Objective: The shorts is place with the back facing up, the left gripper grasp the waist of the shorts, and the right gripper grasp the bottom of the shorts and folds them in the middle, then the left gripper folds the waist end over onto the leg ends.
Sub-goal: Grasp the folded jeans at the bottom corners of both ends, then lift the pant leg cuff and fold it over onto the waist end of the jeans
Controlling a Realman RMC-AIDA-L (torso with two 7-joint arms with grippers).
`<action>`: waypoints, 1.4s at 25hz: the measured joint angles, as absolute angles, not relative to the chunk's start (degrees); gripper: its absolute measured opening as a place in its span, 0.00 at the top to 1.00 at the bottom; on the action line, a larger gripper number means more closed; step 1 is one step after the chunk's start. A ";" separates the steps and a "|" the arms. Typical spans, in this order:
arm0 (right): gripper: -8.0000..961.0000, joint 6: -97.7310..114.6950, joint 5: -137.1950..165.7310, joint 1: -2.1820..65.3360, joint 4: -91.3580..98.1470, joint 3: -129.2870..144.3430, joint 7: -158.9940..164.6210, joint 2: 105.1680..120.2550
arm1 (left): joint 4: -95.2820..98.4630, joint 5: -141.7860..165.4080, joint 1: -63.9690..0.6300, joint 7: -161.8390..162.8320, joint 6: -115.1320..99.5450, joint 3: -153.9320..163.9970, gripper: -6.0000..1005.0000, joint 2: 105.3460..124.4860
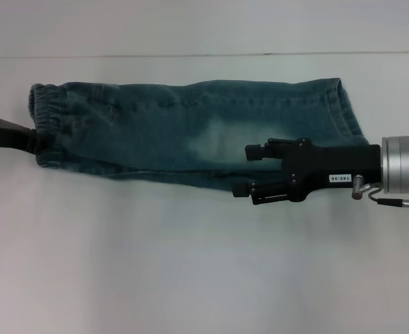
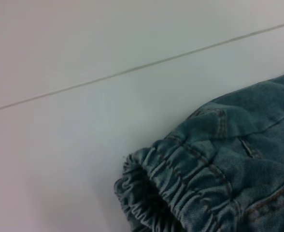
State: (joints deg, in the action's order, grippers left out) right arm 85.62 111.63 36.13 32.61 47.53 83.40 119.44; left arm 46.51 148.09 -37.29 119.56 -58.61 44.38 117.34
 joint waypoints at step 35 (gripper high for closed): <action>0.54 80.86 111.28 36.99 32.51 52.32 84.94 119.46 | 60.21 148.01 -37.59 119.90 -75.22 43.87 0.90 118.29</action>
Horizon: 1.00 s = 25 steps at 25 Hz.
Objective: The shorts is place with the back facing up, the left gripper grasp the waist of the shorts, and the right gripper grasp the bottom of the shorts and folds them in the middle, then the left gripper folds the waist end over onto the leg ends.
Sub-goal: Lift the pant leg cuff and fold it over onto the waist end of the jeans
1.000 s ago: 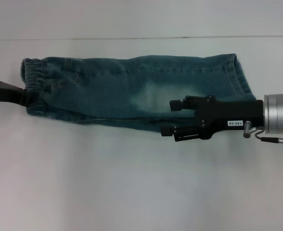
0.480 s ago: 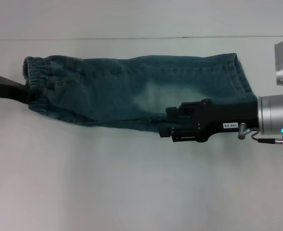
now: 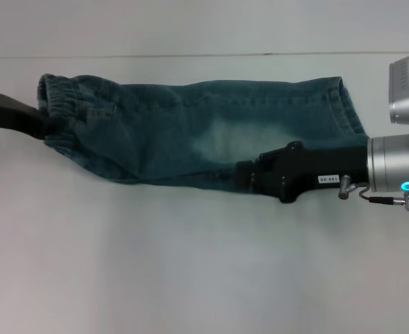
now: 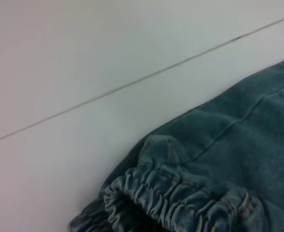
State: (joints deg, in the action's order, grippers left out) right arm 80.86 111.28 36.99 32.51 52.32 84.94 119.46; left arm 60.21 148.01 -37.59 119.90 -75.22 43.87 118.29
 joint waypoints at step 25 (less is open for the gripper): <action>0.99 50.52 50.38 48.01 -0.76 48.76 27.19 121.25 | 73.22 146.81 -53.44 126.79 -91.77 43.56 0.90 117.54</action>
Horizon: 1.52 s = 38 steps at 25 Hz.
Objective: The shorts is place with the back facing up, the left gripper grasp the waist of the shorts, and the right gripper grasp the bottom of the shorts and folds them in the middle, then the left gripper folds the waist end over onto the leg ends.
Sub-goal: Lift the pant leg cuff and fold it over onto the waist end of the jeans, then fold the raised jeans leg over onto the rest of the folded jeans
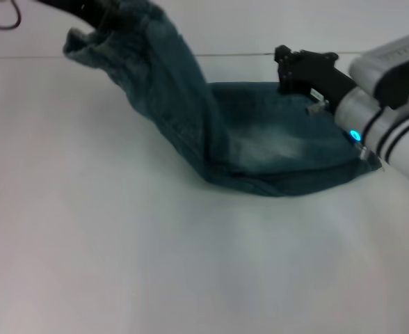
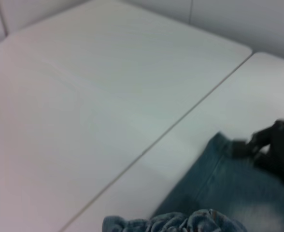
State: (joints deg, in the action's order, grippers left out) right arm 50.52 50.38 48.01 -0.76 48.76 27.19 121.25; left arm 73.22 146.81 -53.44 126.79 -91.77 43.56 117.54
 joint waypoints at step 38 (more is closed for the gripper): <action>0.92 53.39 107.16 44.09 -9.06 -4.92 21.86 120.40 | 74.81 138.55 -50.65 121.66 -93.42 45.93 0.90 122.11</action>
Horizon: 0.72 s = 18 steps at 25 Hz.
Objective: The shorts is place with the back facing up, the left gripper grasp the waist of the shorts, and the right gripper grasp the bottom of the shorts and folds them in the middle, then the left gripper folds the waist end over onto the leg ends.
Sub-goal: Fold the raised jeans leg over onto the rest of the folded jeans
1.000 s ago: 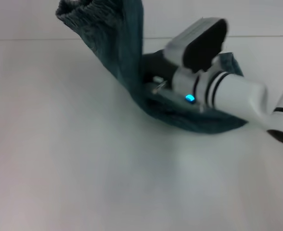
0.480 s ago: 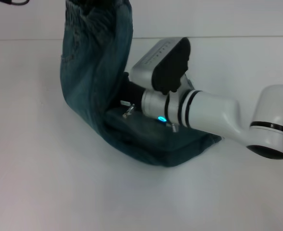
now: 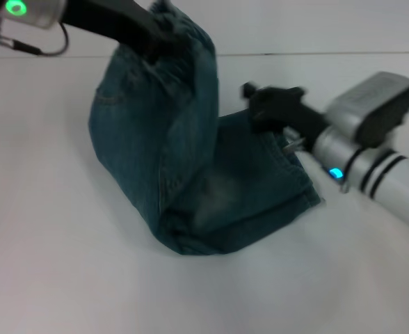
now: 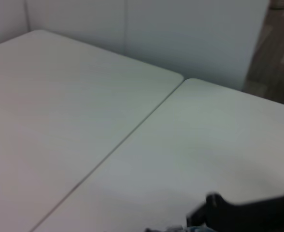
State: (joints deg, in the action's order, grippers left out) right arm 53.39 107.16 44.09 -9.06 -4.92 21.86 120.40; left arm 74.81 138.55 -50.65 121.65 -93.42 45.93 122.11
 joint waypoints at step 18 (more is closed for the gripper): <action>0.89 62.89 107.10 37.81 -3.24 -25.71 22.26 119.78 | 50.08 126.44 -51.81 118.73 -71.61 69.05 0.77 124.32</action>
State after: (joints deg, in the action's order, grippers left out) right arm 62.89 107.10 37.81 -3.24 -25.71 22.26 119.78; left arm 50.08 126.44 -51.81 118.73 -71.61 69.05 124.32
